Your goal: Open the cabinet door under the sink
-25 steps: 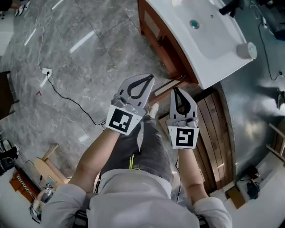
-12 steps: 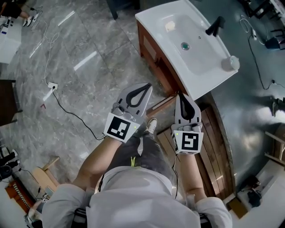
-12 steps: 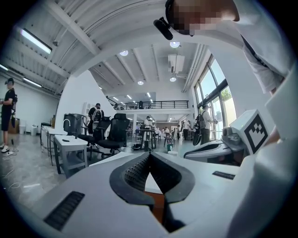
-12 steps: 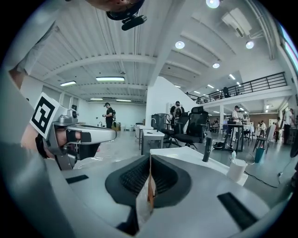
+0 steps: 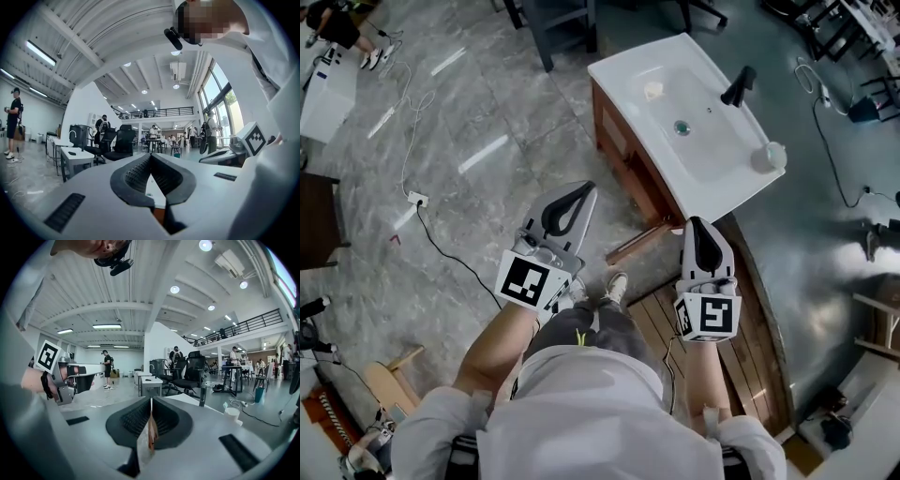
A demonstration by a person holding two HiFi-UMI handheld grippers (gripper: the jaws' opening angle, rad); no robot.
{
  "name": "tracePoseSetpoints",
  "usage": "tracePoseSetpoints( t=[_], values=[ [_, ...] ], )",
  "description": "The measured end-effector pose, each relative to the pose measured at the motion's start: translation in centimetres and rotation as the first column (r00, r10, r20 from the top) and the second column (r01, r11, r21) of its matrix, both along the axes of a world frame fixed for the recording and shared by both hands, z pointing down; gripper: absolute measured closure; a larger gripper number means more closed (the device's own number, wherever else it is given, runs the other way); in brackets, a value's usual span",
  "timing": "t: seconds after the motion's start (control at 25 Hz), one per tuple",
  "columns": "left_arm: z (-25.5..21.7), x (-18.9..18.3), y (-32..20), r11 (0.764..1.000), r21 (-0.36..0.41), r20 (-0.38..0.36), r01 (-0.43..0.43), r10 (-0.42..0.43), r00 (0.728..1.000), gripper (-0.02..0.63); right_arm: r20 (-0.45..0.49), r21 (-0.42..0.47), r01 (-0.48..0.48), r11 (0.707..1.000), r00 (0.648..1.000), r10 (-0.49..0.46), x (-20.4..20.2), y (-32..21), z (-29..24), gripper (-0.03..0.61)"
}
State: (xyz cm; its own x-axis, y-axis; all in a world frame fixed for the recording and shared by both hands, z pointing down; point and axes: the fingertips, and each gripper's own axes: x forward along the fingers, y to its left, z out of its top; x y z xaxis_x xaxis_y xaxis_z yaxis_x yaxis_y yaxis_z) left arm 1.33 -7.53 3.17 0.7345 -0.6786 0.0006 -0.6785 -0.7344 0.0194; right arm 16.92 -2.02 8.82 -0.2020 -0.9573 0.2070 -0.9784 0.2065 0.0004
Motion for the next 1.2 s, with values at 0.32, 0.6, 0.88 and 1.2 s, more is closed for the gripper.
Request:
tracePoseSetpoints(
  t=[0.32, 0.6, 0.88, 1.2],
  values=[
    [-4.6, -2.4, 1.1, 0.998, 0.039, -0.018, 0.043, -0.042, 0.999, 0.599, 0.013, 0.059, -0.032, 0.998, 0.999, 0.031, 2.5, 0.5, -4.8, 0.538],
    [-7.2, -4.7, 2.3, 0.991, 0.074, -0.025, 0.107, -0.106, 0.994, 0.6, 0.022, 0.092, -0.023, 0.996, 1.0, 0.021, 3.4, 0.9, -7.8, 0.538],
    [-7.6, -5.9, 3.3, 0.984, 0.073, -0.032, 0.163, -0.161, 0.986, 0.6, 0.021, 0.096, 0.008, 0.995, 1.0, -0.01, 3.4, 0.9, -8.5, 0.538],
    [-8.4, -5.5, 3.3, 0.984, 0.089, -0.034, 0.152, -0.15, 0.988, 0.6, 0.021, 0.123, 0.053, 0.991, 0.998, -0.056, 1.4, 0.0, -9.8, 0.538]
  ],
)
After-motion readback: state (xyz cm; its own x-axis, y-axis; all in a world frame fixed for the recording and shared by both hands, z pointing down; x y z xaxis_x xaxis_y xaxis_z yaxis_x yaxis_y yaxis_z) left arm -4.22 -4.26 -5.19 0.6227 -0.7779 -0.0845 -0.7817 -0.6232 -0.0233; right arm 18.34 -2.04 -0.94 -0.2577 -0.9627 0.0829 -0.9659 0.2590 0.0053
